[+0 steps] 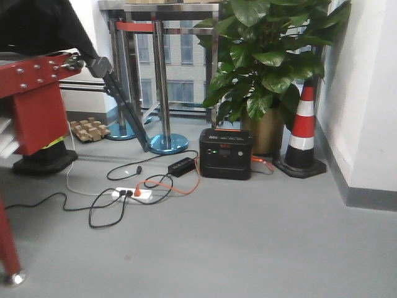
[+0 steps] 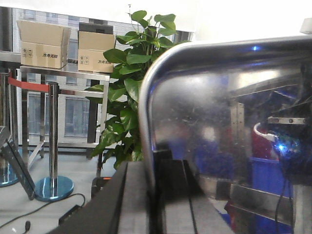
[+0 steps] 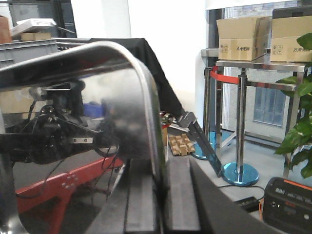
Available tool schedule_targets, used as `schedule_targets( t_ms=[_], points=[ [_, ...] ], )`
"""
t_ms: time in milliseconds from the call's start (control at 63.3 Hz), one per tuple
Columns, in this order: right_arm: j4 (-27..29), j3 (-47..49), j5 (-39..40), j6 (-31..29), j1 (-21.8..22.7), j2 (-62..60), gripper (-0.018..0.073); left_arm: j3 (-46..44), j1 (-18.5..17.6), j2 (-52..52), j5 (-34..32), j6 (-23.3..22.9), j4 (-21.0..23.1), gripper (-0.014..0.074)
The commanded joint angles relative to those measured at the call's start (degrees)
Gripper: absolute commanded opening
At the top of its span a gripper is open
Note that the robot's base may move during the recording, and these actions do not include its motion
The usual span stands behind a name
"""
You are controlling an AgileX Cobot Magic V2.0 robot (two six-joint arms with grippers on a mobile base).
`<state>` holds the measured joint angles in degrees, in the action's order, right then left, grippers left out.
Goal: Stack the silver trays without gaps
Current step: 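Drive the base to the other shelf while holding the tray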
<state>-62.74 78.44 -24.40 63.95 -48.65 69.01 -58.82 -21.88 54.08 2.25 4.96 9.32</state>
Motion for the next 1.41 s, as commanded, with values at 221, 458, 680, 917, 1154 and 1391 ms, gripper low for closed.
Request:
schedule_targets(
  t_ms=[221,458,680,917,1154,1391],
  points=[
    [-0.3,0.3,29.7,0.7,-1.1,0.6,-0.0079,-0.3,-1.2,0.1,-0.2,0.9,-0.4,-0.0016],
    [-0.3,0.3,29.7,0.7,-1.1,0.6,-0.0079,-0.3,-1.2,0.1,-0.2,0.9,-0.4,-0.0016],
    [-0.3,0.3,29.7,0.7,-1.1,0.6,-0.0079,-0.3,-1.2,0.1,-0.2,0.9,-0.4,-0.0016],
    [-0.3,0.3,29.7,0.7,-1.1,0.6,-0.0079,-0.3,-1.2,0.1,-0.2,0.9,-0.4,-0.0016],
    [-0.3,0.3,29.7,0.7,-1.1,0.6,-0.0079,-0.3,-1.2,0.1,-0.2,0.9,-0.4,-0.0016],
    [-0.3,0.3,29.7,0.7,-1.1,0.6,-0.0079,-0.3,-1.2,0.1,-0.2,0.9,-0.4,-0.0016]
  ],
)
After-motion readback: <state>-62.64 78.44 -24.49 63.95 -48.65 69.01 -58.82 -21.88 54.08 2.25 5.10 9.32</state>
